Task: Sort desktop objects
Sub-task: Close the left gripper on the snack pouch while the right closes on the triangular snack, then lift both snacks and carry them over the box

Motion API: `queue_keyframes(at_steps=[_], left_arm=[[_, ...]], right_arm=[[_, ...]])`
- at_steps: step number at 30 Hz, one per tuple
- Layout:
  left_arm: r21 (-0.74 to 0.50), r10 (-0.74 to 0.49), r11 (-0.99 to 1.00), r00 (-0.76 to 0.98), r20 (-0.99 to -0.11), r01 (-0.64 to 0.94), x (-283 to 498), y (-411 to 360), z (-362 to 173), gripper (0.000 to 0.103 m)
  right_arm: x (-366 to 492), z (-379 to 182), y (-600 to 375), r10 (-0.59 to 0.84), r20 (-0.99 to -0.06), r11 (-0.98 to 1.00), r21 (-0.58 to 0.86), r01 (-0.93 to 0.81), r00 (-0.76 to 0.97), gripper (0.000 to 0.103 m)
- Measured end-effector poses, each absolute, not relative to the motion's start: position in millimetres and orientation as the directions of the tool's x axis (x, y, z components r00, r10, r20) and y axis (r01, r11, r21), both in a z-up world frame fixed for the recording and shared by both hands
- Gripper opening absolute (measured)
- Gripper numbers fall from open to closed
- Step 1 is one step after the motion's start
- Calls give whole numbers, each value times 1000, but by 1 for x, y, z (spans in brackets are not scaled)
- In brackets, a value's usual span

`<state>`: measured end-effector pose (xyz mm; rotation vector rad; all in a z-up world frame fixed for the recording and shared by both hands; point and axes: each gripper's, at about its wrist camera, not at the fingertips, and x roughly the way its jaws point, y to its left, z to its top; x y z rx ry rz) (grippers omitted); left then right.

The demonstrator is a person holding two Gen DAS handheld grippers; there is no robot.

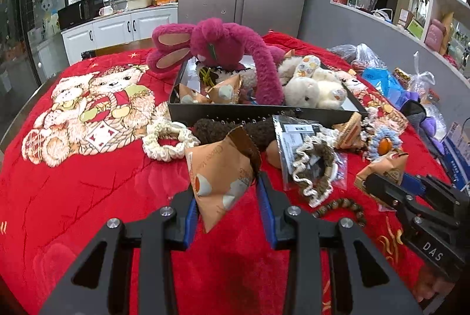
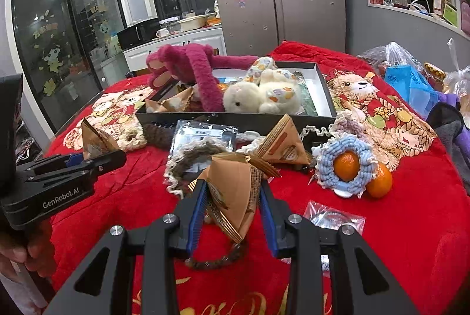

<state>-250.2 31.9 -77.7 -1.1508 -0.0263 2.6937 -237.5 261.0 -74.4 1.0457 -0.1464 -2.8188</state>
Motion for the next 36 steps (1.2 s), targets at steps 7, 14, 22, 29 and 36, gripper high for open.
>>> queue_keyframes(at_steps=[7,14,22,29,36], left_arm=[[-83,192,-979,-688,-699,-189,-237,31,-69,37],[-80,197,-977,-694,-692,-198,-235,36,-58,37],[-60,186,-978,-707,-683,-200,-242,44,-42,37],[-29,163,-980,-714,-681,-196,-258,48,-26,37],[-1,149,-980,-732,-665,-199,-282,55,-9,37]], right_arm=[[-224,-63,253,-164,-629,-986,131,105,-760,35],[-217,-52,248,-166,-616,-986,117,119,-770,35],[-221,-38,246,-184,-600,-983,125,136,-779,35],[-233,-18,249,-175,-583,-984,120,129,-793,35],[-256,-4,253,-151,-581,-988,105,110,-800,35]])
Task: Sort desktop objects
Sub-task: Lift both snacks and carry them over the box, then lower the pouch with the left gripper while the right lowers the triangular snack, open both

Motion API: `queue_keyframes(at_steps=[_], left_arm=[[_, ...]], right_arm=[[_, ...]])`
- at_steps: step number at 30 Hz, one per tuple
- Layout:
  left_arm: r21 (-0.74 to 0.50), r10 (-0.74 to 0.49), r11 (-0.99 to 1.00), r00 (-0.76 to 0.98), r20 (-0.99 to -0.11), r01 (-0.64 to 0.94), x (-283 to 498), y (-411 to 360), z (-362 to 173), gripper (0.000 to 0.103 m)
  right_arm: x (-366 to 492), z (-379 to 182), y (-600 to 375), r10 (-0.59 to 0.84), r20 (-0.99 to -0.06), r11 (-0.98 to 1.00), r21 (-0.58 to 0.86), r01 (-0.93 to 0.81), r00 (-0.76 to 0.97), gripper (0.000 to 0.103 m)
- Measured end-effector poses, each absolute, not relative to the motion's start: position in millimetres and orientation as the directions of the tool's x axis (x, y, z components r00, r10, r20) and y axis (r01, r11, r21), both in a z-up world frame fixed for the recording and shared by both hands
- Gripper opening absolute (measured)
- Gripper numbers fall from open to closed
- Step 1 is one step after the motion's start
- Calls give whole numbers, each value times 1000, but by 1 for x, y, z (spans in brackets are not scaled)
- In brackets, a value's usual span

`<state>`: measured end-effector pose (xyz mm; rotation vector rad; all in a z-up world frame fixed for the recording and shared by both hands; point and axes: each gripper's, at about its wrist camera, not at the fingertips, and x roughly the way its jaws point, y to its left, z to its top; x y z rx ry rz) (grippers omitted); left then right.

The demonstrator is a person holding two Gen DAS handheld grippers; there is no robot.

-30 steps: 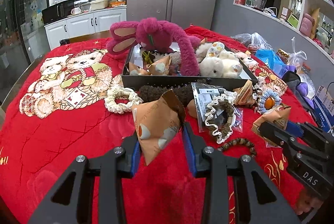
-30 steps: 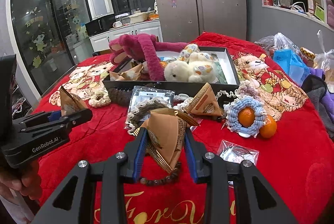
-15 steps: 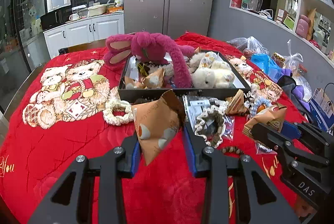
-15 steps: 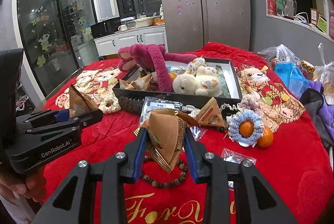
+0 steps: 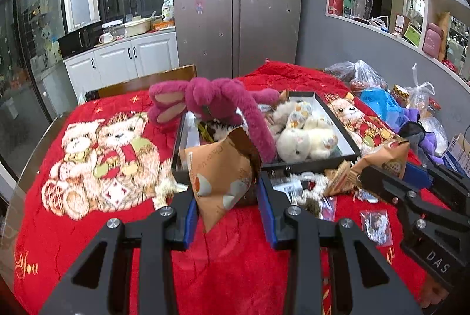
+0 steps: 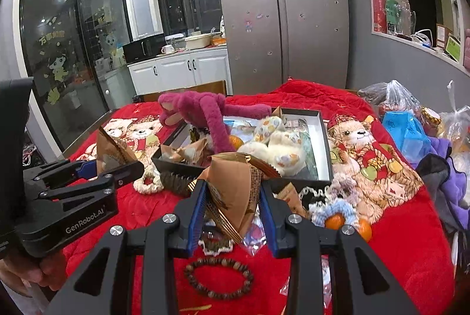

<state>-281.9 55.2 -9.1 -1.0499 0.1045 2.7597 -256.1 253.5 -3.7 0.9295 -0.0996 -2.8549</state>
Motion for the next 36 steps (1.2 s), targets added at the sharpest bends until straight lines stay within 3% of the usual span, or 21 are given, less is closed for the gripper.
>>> queue_keyframes(at_steps=[19,36], left_arm=[[-5,109,-989,-698,-708,-149,-413,55,-37,37],[23,97,-985,-654,-750,-173,-438,47,-81,37]], right_arm=[[-387,-3,258,-136,-643,-990,53,134,-754,35],[-449,-47,245,-154,-698,-986,59,159,-700,35]])
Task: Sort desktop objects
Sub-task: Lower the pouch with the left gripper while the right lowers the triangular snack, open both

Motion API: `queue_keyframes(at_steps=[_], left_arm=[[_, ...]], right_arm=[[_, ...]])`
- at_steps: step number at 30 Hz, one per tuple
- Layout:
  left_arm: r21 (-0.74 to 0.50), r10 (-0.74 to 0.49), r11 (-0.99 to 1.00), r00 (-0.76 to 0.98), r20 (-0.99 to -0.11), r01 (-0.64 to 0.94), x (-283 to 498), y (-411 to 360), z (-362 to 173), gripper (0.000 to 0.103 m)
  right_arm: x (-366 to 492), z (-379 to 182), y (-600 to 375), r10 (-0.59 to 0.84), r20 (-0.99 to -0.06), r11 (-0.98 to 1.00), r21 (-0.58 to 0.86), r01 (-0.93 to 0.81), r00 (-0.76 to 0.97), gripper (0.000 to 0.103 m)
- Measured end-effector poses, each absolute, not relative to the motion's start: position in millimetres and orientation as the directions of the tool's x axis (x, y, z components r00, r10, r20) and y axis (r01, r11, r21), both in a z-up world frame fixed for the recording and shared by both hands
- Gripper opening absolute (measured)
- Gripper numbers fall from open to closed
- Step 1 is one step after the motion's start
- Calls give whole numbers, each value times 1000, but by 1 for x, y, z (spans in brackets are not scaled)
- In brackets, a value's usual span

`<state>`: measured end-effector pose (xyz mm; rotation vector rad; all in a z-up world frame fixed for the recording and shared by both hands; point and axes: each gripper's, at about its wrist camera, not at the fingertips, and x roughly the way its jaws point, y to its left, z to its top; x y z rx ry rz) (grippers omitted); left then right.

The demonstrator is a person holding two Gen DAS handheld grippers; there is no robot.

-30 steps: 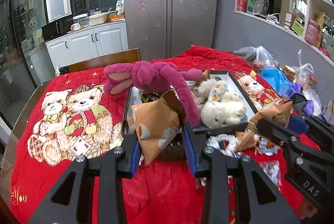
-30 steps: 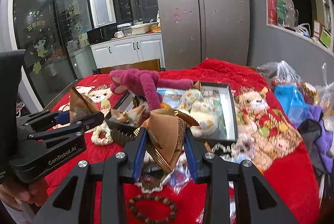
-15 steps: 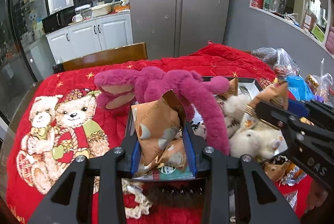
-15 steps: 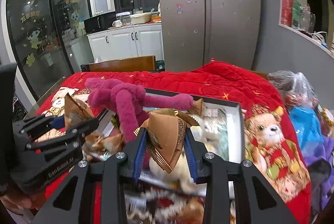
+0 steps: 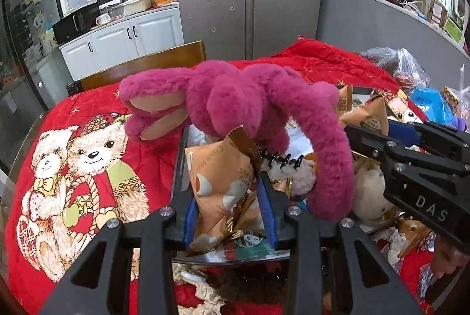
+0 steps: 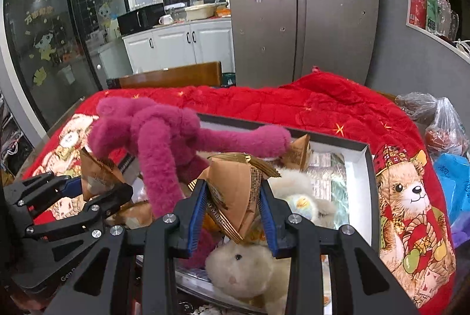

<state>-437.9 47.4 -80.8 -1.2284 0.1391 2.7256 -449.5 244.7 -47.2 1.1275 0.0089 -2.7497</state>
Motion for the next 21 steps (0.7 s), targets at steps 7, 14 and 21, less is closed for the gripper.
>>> queue_keyframes(at_steps=[7,14,21], left_arm=[[33,92,-984,-649,-755,-177,-438,50,-84,37],[23,95,-984,-634,-768,-174,-441,48,-91,38],[-12,101,-990,-635,-766,-143,-443,39,-91,68]], right_arm=[[-448,-49,241,-163,-704,-983,57,173,-691,35],[-450,-53,237,-143,-715,-985,38,166,-684,36],[-450,-50,241,-180,-705,-982,84,171,-686,68]])
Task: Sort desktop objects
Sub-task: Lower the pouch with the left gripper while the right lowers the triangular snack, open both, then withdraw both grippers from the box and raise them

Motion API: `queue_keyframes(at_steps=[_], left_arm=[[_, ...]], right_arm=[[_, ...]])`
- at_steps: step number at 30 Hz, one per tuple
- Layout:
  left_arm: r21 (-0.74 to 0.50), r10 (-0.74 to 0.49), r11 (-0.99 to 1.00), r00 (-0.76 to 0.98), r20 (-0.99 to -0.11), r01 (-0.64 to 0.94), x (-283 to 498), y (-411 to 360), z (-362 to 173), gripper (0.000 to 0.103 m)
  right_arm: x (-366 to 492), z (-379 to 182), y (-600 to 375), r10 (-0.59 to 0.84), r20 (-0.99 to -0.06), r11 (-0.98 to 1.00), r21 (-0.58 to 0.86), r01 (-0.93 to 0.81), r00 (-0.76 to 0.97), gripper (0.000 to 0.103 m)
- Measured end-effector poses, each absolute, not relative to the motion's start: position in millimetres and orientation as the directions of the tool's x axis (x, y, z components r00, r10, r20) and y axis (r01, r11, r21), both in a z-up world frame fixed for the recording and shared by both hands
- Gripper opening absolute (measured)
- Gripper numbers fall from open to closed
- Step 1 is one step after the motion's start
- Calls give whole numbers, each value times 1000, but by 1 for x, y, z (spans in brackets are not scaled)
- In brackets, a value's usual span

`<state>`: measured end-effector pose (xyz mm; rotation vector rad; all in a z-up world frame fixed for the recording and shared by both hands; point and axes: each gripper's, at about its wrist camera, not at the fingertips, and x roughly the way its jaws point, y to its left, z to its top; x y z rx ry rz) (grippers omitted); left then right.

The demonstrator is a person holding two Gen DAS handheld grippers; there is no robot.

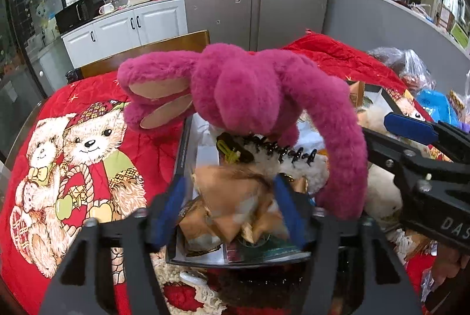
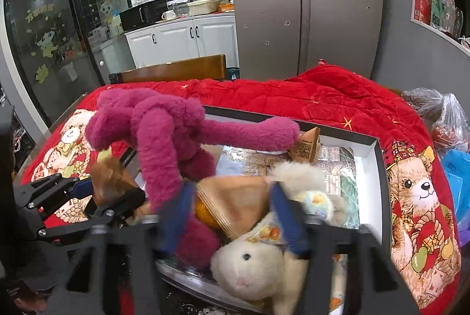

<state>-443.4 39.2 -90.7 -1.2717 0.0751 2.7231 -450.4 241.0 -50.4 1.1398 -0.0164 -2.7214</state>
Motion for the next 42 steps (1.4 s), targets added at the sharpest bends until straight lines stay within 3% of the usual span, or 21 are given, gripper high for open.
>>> queue_keyframes(at_steps=[6,29,39,42], left_arm=[[38,75,-987,-647,-759,-159,-440,44,-85,92],[34,76,-988,-669,-740,-150,-433,46,-72,94],[-8,140,-984,-750,-646,-177,-387,51,-5,94],[-17,156,-983,-792,-590,-182,-356,52,25,94]], right_arm=[[-448,-44,242,-185,-694,-981,95,167,-696,72],[-445,-38,243,-168,-692,-984,74,163,-702,72],[-407,18,247,-94,-612,-996,56,75,-785,76],[-381,46,248,-54,-573,-998,45,35,-817,82]])
